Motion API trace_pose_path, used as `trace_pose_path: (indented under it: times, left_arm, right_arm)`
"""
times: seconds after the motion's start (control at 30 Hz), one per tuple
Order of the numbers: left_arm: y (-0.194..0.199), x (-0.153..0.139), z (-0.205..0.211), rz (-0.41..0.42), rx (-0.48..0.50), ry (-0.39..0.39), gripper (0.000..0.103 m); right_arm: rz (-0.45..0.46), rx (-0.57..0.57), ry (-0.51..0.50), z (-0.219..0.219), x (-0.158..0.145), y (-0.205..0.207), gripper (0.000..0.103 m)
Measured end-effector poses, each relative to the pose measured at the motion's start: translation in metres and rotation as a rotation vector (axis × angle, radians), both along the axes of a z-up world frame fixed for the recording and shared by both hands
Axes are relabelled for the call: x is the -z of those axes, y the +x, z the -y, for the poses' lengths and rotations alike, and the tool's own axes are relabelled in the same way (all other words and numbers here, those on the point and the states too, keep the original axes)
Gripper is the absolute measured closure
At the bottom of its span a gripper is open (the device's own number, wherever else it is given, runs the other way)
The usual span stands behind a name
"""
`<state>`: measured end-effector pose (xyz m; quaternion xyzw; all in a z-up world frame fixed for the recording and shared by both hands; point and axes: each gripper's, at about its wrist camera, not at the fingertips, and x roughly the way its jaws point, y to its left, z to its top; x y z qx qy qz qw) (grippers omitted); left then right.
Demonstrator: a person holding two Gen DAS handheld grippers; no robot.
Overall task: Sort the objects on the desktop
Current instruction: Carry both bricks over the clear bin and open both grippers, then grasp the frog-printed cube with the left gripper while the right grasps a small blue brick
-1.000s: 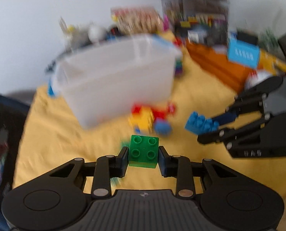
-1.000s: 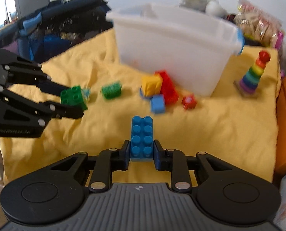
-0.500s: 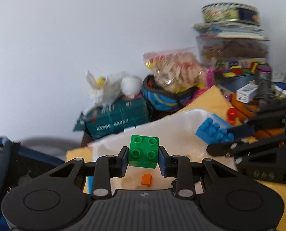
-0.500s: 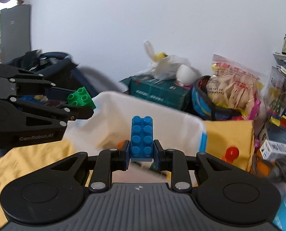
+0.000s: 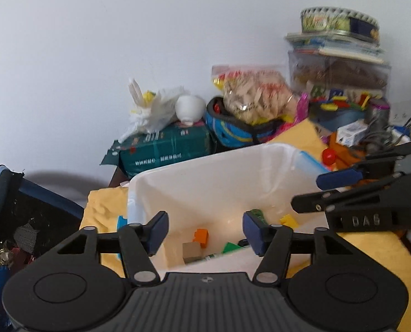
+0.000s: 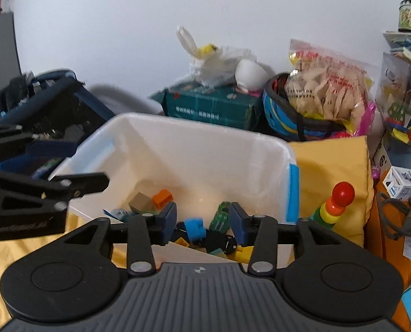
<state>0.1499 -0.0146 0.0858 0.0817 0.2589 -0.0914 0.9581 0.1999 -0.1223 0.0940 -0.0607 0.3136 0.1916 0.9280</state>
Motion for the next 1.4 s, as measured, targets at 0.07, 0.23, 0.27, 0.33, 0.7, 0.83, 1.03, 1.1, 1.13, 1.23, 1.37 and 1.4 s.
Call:
trace_pose_path:
  times: [0.07,0.23,0.27,0.33,0.7,0.83,1.03,1.1,1.13,1.23,1.37,1.4]
  left_arm:
    - [-0.019,0.003,-0.003,0.01,-0.001,-0.014,0.031]
    - [-0.064,0.037,-0.003,-0.067,0.005,-0.016,0.031]
    - [-0.071,0.046,-0.002,-0.087,0.004,-0.028,0.031]
    - [-0.082,0.065,-0.001,-0.15,0.038,-0.07,0.031]
    - [-0.104,0.132,0.017,-0.325,0.086,0.018,0.039]
    - [-0.102,0.131,0.009,-0.31,0.037,0.045,0.039]
    - [-0.088,0.132,-0.003,-0.313,-0.025,0.055,0.039]
    - [-0.082,0.132,-0.005,-0.312,-0.037,0.057,0.039]
    - [-0.078,0.133,-0.006,-0.319,-0.044,0.058,0.039]
    - [-0.063,0.14,-0.014,-0.382,-0.058,0.011,0.05]
    - [-0.057,0.142,-0.025,-0.395,-0.064,-0.063,0.071]
    - [-0.057,0.141,-0.027,-0.396,-0.06,-0.072,0.071]
  right_arm:
    - [0.024,-0.021,0.033,0.005,-0.006,-0.012,0.051]
    - [0.04,-0.043,0.058,0.021,-0.002,-0.051,0.044]
    - [0.026,-0.044,0.055,0.024,0.004,-0.059,0.043]
    - [-0.017,-0.039,0.041,0.027,0.021,-0.069,0.043]
    - [-0.133,-0.184,-0.129,0.001,0.097,-0.096,0.062]
    - [-0.023,-0.291,-0.253,-0.024,0.104,-0.093,0.067]
    - [0.009,-0.316,-0.389,-0.048,0.129,-0.079,0.07]
    - [0.014,-0.308,-0.416,-0.049,0.135,-0.075,0.07]
    - [0.013,-0.299,-0.397,-0.047,0.135,-0.072,0.073]
    - [-0.031,-0.252,-0.335,-0.038,0.134,-0.064,0.086]
    - [-0.116,-0.189,-0.185,-0.016,0.124,-0.07,0.086]
    - [-0.129,-0.18,-0.158,-0.011,0.123,-0.074,0.086]
